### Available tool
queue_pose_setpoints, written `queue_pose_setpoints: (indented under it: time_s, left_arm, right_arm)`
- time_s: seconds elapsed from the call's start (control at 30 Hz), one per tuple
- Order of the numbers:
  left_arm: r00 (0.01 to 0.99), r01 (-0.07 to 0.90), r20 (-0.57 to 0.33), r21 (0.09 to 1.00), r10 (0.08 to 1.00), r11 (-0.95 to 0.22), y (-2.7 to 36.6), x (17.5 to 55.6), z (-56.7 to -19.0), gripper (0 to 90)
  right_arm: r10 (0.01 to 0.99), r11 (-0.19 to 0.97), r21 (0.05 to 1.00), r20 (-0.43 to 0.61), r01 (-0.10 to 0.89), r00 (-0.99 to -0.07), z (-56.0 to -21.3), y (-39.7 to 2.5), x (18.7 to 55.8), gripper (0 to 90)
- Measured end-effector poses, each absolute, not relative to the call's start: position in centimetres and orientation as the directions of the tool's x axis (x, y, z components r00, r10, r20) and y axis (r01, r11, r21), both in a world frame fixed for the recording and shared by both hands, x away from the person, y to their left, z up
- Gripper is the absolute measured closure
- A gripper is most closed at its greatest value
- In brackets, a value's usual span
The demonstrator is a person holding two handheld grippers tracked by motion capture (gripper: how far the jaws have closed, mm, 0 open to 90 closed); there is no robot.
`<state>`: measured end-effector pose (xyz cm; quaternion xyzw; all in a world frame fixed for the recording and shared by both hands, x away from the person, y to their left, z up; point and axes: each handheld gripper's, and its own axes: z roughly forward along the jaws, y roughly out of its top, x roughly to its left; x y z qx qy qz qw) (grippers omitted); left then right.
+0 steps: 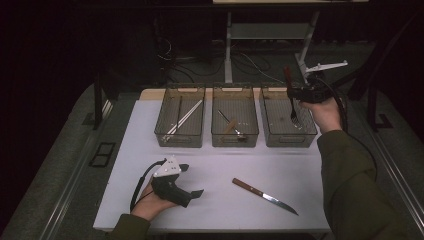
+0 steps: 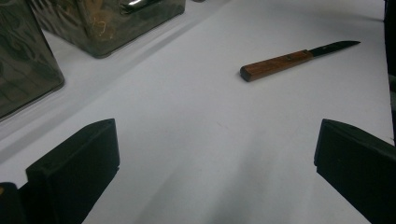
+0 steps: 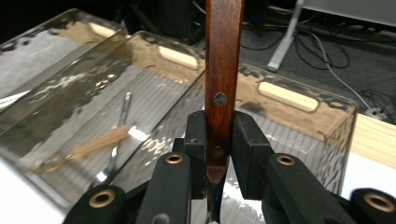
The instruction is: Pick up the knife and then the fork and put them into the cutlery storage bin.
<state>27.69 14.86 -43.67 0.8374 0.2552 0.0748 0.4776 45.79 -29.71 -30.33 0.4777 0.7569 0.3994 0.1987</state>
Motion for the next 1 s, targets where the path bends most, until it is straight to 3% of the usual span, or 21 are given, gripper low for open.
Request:
queue_pose_setpoints:
  time_s: [0.27,1.0]
  left_arm:
    - [0.861,0.354,-0.120,0.839,0.495,-0.412,14.8,27.7,-43.7,0.0]
    - [0.865,0.349,-0.116,0.838,0.487,-0.420,14.7,27.7,-43.7,0.0]
  right_arm:
    - [0.914,0.191,0.791,0.073,0.581,-0.399,-32.8,-29.7,46.9,76.8]
    - [0.916,0.205,0.728,0.094,0.655,-0.391,-38.2,-29.8,46.7,76.7]
